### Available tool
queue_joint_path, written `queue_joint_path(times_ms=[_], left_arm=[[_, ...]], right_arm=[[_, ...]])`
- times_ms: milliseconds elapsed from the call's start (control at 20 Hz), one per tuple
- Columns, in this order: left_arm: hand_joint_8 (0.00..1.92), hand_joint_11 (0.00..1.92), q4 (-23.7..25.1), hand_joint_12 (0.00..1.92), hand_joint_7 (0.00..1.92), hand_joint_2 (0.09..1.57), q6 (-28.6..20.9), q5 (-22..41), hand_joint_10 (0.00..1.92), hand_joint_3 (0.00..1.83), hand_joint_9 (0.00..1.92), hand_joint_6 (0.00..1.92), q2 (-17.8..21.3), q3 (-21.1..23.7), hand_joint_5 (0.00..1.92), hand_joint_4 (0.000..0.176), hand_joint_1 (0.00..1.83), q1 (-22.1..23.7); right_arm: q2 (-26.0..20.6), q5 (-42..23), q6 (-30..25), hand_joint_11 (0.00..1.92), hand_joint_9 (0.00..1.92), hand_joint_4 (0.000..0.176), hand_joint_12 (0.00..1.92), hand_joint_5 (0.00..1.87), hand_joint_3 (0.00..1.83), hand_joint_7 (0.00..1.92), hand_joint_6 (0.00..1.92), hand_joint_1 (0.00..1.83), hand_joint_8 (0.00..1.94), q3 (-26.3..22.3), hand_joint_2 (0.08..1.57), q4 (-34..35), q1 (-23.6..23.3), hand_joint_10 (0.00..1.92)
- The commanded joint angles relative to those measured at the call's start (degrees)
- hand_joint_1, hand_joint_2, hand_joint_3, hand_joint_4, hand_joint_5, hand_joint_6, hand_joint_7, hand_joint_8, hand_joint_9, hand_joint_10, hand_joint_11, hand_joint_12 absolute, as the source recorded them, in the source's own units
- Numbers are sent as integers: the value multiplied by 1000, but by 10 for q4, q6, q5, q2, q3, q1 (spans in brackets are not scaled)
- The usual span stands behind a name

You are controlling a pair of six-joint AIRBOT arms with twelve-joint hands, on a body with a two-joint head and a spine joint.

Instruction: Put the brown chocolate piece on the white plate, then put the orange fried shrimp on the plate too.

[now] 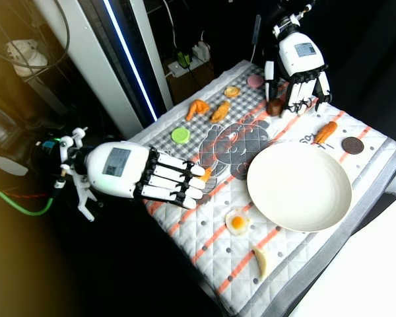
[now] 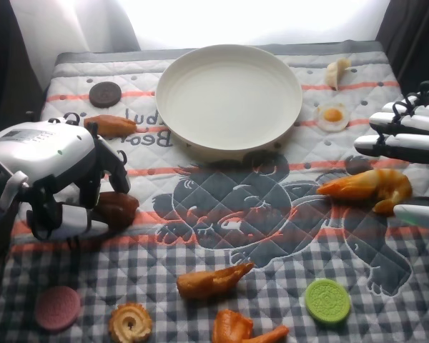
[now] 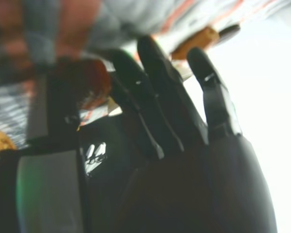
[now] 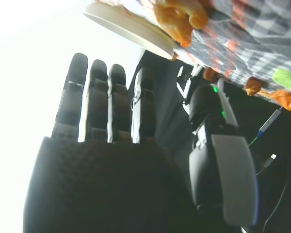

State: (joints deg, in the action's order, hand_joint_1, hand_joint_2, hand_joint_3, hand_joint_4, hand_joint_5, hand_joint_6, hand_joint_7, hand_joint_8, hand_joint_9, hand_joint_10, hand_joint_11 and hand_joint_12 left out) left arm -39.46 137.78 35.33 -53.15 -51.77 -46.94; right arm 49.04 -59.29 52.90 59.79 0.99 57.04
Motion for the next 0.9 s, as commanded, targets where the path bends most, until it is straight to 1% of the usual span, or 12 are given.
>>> queue_joint_path(times_ms=[0, 150, 250, 300, 350, 400, 500, 550, 600, 650, 750, 850], left_arm=[[936, 203, 13, 813, 1119, 1076, -1, 53, 45, 0, 1171, 708, -4, -2, 1035, 0, 1261, 9], [854, 263, 14, 815, 1156, 1074, -13, 70, 67, 0, 1266, 778, -5, -5, 1003, 0, 1261, 19], [893, 228, 18, 844, 1138, 1075, -28, 74, 60, 1, 1257, 759, -6, -12, 1011, 0, 1262, 30], [869, 220, 19, 861, 1151, 1073, -32, 75, 60, 0, 1259, 759, -7, -15, 1012, 0, 1263, 36], [846, 222, 22, 867, 1155, 1071, -33, 77, 54, 0, 1246, 773, -11, -22, 1015, 0, 1258, 49], [894, 206, 24, 889, 1136, 1075, -33, 76, 39, 1, 1214, 752, -17, -29, 1018, 0, 1259, 63], [834, 227, 27, 929, 1175, 1054, -33, 58, 55, 0, 1253, 630, -37, -58, 1086, 0, 1272, 102], [733, 245, 26, 842, 1206, 1046, -33, 45, 36, 3, 1231, 692, -49, -74, 1077, 0, 1264, 120], [581, 284, 23, 786, 1300, 1027, -33, 29, 36, 0, 1267, 631, -66, -96, 1102, 0, 1287, 142], [501, 293, 18, 780, 1339, 1013, -33, 9, 22, 2, 1266, 591, -83, -116, 1129, 0, 1291, 161], [480, 261, 0, 808, 1335, 1019, -34, -36, 1, 0, 1204, 639, -123, -165, 1115, 0, 1283, 192], [719, 214, -12, 902, 1228, 1040, -34, -71, 1, 0, 1200, 603, -153, -201, 1109, 0, 1276, 207]], right_arm=[[-2, -68, 1, 2, 242, 85, 663, 381, 3, 265, 1, 364, 0, -1, 1290, 9, -6, 1], [-2, -68, 1, 0, 230, 84, 622, 381, 2, 248, 0, 345, 0, -1, 1290, 9, -6, 0], [-2, -68, 1, 12, 244, 65, 634, 390, 2, 254, 3, 336, 3, -2, 1290, 10, -5, 5], [-2, -68, 1, 13, 247, 43, 636, 400, 4, 261, 7, 337, 5, -2, 1296, 10, -5, 6], [-2, -68, 1, 9, 245, 44, 637, 400, 5, 263, 5, 352, 4, -1, 1301, 10, -5, 4], [-2, -68, 1, 8, 239, 53, 637, 394, 5, 265, 2, 352, 5, -1, 1303, 10, -4, 1], [-2, -68, 1, 0, 231, 58, 621, 392, 4, 259, 1, 353, 1, -1, 1308, 10, -4, 0], [-2, -68, 1, 0, 227, 63, 617, 391, 2, 256, 0, 365, 0, 0, 1308, 10, -4, 0], [-1, -70, 1, 0, 229, 78, 629, 381, 3, 256, 0, 355, 0, 0, 1314, 10, -4, 0], [-1, -72, 1, 0, 237, 81, 660, 382, 1, 263, 0, 359, 0, 0, 1312, 10, -5, 1], [3, -74, 1, 7, 267, 91, 724, 387, 0, 286, 0, 397, 0, 1, 1310, 10, -7, 0], [6, -75, 1, 0, 267, 111, 708, 398, 0, 305, 3, 394, 4, 2, 1297, 10, -12, 0]])
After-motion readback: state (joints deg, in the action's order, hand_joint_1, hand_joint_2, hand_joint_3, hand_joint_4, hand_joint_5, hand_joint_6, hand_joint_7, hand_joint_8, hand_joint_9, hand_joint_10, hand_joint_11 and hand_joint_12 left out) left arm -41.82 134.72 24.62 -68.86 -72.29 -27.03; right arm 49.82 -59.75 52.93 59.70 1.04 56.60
